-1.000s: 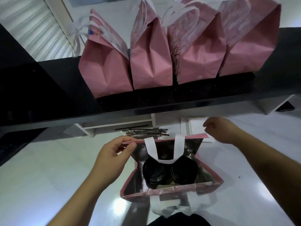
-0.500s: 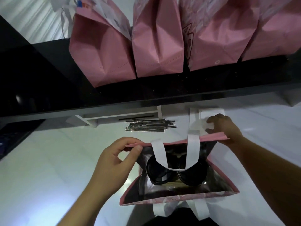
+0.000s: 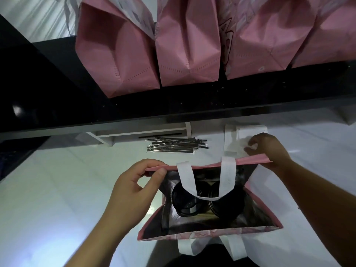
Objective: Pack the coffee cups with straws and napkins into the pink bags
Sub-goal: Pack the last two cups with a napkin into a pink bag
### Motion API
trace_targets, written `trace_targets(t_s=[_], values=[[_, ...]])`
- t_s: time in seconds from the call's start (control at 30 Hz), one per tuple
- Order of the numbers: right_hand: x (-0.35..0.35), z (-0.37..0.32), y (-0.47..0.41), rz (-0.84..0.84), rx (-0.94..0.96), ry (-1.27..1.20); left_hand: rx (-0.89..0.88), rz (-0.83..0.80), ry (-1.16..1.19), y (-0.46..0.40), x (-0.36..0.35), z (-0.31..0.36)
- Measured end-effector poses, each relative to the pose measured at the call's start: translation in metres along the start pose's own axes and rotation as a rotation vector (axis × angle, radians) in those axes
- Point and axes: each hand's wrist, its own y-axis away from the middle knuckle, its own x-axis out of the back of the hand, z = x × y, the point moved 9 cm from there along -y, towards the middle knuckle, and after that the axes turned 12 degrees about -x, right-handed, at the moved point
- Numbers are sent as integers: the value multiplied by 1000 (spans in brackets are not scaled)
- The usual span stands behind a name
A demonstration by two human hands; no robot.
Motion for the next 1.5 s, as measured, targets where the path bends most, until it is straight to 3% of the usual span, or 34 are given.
trace_targets(t_s=[0.3, 0.53, 0.9, 1.0, 1.2, 1.33, 1.5], values=[[-10, -7, -10, 86, 73, 218, 4, 14, 34, 1, -1, -2], [-12, -6, -8, 139, 92, 191, 20, 27, 46, 0, -2, -5], [39, 15, 21, 242, -153, -332, 1, 37, 27, -4, -3, 2], [65, -5, 54, 222, -92, -470, -9, 51, 5, -5, 0, 4], [149, -39, 156, 351, 125, -734, -34, 93, 37, -7, 0, 5], [195, -76, 224, 368, 366, -598, -35, 127, 38, -9, 4, 8], [163, -140, 267, 29, 519, -126, -31, 138, 44, -13, 5, 9]])
